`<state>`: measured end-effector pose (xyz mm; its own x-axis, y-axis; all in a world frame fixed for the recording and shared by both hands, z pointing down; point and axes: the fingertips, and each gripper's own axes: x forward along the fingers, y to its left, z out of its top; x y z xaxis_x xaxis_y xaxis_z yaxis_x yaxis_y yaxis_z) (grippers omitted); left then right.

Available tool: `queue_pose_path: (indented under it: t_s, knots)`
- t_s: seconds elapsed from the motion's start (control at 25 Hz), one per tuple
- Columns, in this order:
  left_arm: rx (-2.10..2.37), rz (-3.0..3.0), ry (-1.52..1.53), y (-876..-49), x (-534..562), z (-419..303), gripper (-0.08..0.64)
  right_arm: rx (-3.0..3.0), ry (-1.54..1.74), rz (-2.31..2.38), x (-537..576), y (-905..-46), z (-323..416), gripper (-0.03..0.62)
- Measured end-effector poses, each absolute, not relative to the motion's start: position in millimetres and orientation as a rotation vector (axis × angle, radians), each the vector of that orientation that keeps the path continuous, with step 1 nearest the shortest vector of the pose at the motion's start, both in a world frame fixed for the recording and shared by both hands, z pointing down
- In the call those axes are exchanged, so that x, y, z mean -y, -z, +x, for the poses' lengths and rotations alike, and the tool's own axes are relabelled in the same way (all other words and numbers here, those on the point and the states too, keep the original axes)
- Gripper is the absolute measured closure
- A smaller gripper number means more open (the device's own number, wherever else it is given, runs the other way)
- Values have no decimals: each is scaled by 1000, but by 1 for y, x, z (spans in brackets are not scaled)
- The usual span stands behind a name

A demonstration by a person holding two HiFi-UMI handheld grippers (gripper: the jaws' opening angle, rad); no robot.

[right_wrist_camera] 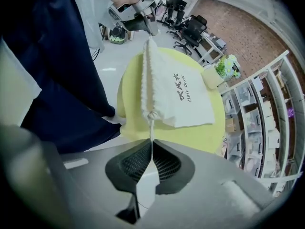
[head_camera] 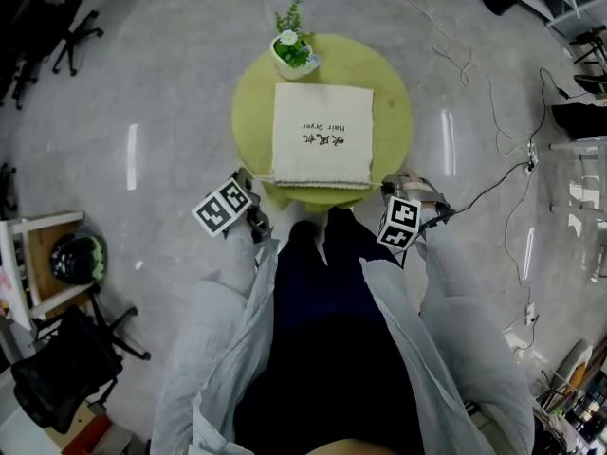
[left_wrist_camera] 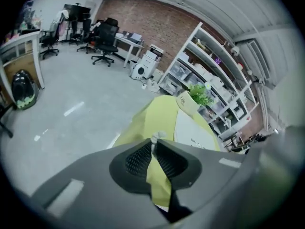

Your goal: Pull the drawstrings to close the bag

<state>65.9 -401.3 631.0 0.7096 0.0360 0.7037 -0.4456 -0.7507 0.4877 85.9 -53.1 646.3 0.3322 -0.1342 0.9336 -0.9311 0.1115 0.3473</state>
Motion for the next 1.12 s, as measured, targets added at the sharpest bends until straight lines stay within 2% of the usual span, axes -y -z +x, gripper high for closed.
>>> queue_pose_path:
  t_s: [1.12]
  knots:
    - [432, 2335, -935, -626, 439, 72, 511, 1020, -818, 1258, 1, -639, 113, 581]
